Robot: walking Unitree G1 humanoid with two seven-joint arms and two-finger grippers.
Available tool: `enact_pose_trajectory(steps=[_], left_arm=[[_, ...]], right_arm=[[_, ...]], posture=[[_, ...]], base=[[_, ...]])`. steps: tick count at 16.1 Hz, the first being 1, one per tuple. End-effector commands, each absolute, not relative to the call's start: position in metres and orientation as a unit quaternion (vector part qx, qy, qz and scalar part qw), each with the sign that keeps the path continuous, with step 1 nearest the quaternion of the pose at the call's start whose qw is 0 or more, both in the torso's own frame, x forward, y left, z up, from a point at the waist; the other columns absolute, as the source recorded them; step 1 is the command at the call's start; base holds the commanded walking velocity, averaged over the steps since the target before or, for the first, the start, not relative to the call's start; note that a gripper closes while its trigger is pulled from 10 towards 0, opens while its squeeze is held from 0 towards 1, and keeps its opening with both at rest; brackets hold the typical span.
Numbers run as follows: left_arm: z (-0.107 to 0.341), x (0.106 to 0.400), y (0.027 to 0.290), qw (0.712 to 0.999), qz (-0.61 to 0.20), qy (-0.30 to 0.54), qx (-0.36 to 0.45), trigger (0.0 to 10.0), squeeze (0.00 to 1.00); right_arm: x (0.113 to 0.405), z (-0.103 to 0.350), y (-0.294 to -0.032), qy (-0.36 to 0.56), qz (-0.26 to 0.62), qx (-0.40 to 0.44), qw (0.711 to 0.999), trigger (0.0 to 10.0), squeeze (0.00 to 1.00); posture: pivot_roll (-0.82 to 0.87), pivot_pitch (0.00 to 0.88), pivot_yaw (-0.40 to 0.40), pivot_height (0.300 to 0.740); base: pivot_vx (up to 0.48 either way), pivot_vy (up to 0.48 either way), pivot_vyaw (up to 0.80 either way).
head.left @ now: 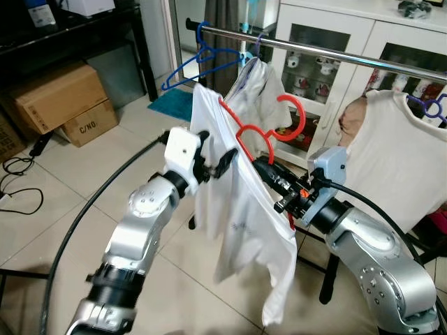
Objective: Hang hanger
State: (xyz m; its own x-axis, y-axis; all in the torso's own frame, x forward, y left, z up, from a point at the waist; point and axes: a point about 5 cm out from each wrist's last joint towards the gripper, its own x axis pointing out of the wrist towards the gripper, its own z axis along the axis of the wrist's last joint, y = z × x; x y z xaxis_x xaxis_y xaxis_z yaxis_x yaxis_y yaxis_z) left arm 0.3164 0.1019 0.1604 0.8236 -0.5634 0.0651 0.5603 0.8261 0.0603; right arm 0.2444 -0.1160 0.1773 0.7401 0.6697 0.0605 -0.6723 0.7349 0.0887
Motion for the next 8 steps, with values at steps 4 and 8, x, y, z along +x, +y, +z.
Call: enact_pose_trajectory(steps=[4, 8], left_arm=[[0.1622, 0.3279, 0.1009, 0.957, -0.288, -0.031, 0.001, 0.0, 0.00], [0.1620, 0.3283, 0.0996, 0.956, -0.290, -0.032, 0.004, 0.0, 0.00]], right_arm=[[0.2408, 0.1855, -0.1128, -0.042, 0.379, 0.040, 0.924, 0.0, 0.00], [0.2421, 0.1846, -0.1143, -0.041, 0.373, 0.035, 0.926, 0.0, 0.00]], posture=[[-0.15, 0.000, 0.036, 0.740], [-0.15, 0.000, 0.037, 0.740]], base=[[0.000, 0.000, 0.00], [0.000, 0.000, 0.00]])
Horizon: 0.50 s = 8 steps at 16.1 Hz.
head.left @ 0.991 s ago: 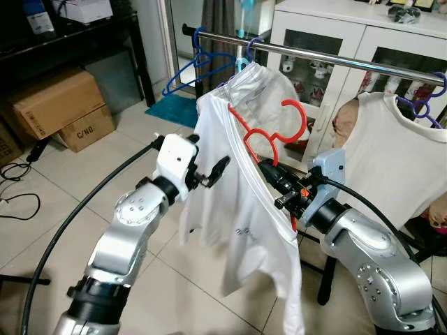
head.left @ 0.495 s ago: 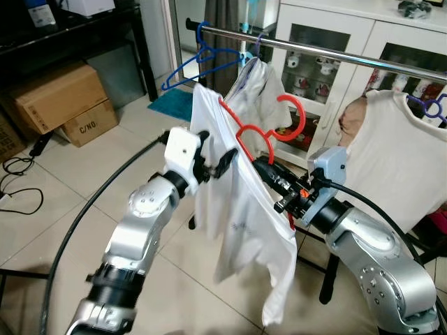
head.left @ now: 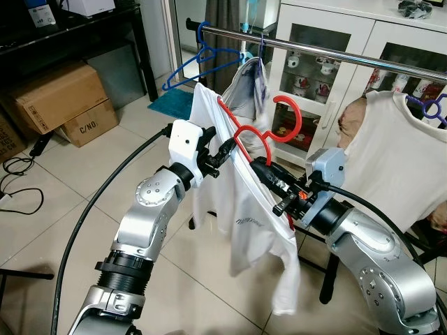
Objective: Hang hanger
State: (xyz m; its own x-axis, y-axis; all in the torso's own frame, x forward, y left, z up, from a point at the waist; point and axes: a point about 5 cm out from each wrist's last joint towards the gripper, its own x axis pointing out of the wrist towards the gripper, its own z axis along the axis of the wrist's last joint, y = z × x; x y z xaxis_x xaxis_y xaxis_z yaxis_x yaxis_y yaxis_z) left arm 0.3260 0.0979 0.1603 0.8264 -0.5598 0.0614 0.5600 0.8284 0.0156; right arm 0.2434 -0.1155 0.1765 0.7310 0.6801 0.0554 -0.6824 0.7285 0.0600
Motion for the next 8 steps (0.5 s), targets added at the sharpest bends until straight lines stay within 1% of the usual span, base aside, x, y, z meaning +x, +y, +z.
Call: enact_pose_trajectory(steps=[1, 3, 4, 5, 6, 7, 8], left_arm=[[0.1599, 0.3268, 0.0988, 0.956, -0.293, -0.030, 0.006, 0.0, 0.00], [0.1558, 0.3228, 0.0982, 0.955, -0.294, -0.025, 0.013, 0.0, 0.00], [0.1548, 0.3208, 0.0989, 0.956, -0.290, -0.025, 0.016, 0.4, 0.00], [0.1541, 0.3196, 0.0993, 0.957, -0.287, -0.026, 0.019, 1.3, 0.00], [0.1540, 0.3195, 0.0994, 0.958, -0.286, -0.026, 0.021, 1.4, 0.00], [0.1541, 0.3202, 0.1005, 0.959, -0.281, -0.028, 0.022, 0.1, 0.00], [0.1543, 0.3211, 0.1017, 0.960, -0.277, -0.028, 0.024, 0.0, 0.00]], right_arm=[[0.2435, 0.1834, -0.1157, -0.038, 0.365, 0.032, 0.929, 0.0, 0.00], [0.2459, 0.1821, -0.1178, -0.034, 0.352, 0.030, 0.935, 0.0, 0.00], [0.2465, 0.1822, -0.1177, -0.035, 0.350, 0.032, 0.936, 0.0, 0.00], [0.2467, 0.1822, -0.1171, -0.036, 0.351, 0.033, 0.935, 0.0, 0.00], [0.2467, 0.1822, -0.1168, -0.036, 0.352, 0.033, 0.935, 0.0, 0.00], [0.2467, 0.1823, -0.1160, -0.036, 0.354, 0.034, 0.934, 0.0, 0.00], [0.2467, 0.1823, -0.1153, -0.037, 0.355, 0.034, 0.933, 0.0, 0.00]], posture=[[-0.15, 0.000, 0.037, 0.740], [-0.15, 0.000, 0.037, 0.740], [-0.15, 0.000, 0.035, 0.740], [-0.14, 0.000, 0.032, 0.740], [-0.14, 0.000, 0.031, 0.740], [-0.14, 0.000, 0.029, 0.740], [-0.14, 0.000, 0.029, 0.740]], base=[[0.000, 0.000, 0.00], [0.000, 0.000, 0.00], [0.000, 0.000, 0.00], [0.000, 0.000, 0.00], [0.000, 0.000, 0.00], [0.000, 0.000, 0.00], [0.000, 0.000, 0.00]])
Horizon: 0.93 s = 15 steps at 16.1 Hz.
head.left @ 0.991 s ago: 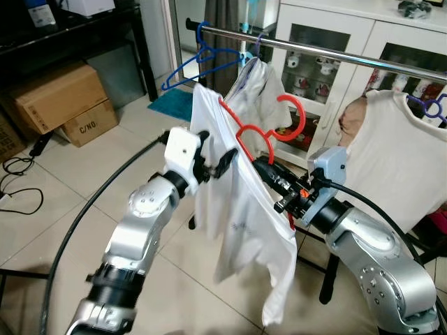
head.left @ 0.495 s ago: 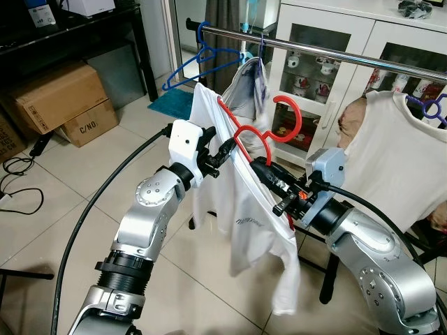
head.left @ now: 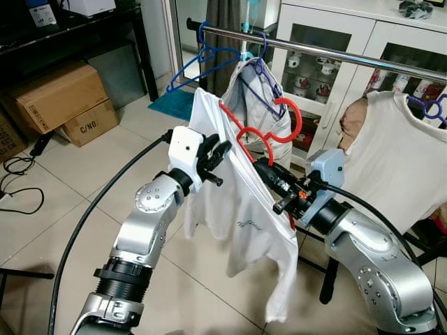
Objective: Hang hanger
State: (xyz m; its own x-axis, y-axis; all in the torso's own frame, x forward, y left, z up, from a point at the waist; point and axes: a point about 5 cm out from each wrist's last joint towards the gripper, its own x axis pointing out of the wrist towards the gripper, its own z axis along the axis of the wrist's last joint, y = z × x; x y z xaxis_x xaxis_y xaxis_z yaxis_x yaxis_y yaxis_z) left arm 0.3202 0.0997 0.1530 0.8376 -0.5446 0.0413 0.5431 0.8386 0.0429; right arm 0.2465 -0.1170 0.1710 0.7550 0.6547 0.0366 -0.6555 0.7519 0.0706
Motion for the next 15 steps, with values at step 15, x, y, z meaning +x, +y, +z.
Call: enact_pose_trajectory(steps=[15], left_arm=[[0.183, 0.323, 0.129, 0.955, -0.283, -0.088, -0.002, 0.0, 0.00]], right_arm=[[0.252, 0.177, -0.120, -0.020, 0.328, 0.027, 0.944, 0.0, 0.00]], posture=[[-0.12, 0.000, 0.051, 0.740]], base=[[0.000, 0.000, 0.00]])
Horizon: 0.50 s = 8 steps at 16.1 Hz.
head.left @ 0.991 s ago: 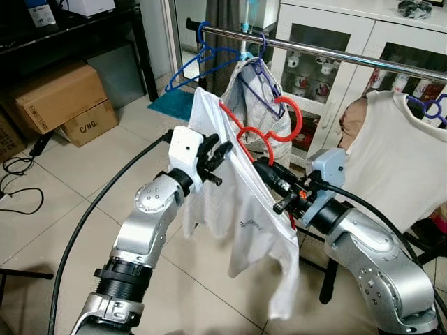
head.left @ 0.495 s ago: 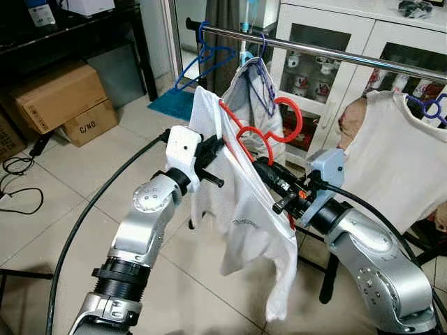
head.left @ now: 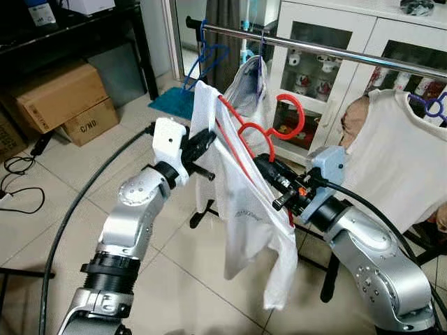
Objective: Hang hanger
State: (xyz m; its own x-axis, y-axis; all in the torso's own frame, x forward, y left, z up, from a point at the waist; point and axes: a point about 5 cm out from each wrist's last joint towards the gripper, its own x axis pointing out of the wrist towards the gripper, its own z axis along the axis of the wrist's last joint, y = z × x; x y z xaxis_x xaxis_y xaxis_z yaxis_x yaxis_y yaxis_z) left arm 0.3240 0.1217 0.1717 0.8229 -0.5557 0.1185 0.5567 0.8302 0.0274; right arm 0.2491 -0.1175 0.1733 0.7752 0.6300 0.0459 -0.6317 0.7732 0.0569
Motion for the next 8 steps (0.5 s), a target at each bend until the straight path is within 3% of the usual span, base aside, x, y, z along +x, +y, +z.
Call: enact_pose_trajectory(steps=[1, 3, 8], left_arm=[[0.190, 0.321, 0.131, 0.955, -0.277, -0.106, -0.001, 0.0, 0.00], [0.222, 0.316, 0.144, 0.957, -0.230, -0.175, 0.017, 0.0, 0.00], [0.260, 0.318, 0.178, 0.960, -0.140, -0.230, 0.079, 0.0, 0.00]], right_arm=[[0.252, 0.173, -0.122, -0.007, 0.324, 0.020, 0.946, 0.0, 0.00], [0.250, 0.152, -0.127, 0.058, 0.328, -0.019, 0.943, 0.0, 0.00], [0.242, 0.149, -0.132, 0.079, 0.378, -0.044, 0.921, 0.0, 0.00]], posture=[[-0.12, 0.000, 0.046, 0.740], [-0.10, 0.000, 0.030, 0.740], [-0.11, 0.000, 0.034, 0.740]], base=[[0.000, 0.000, 0.00], [0.000, 0.000, 0.00], [0.000, 0.000, 0.00]])
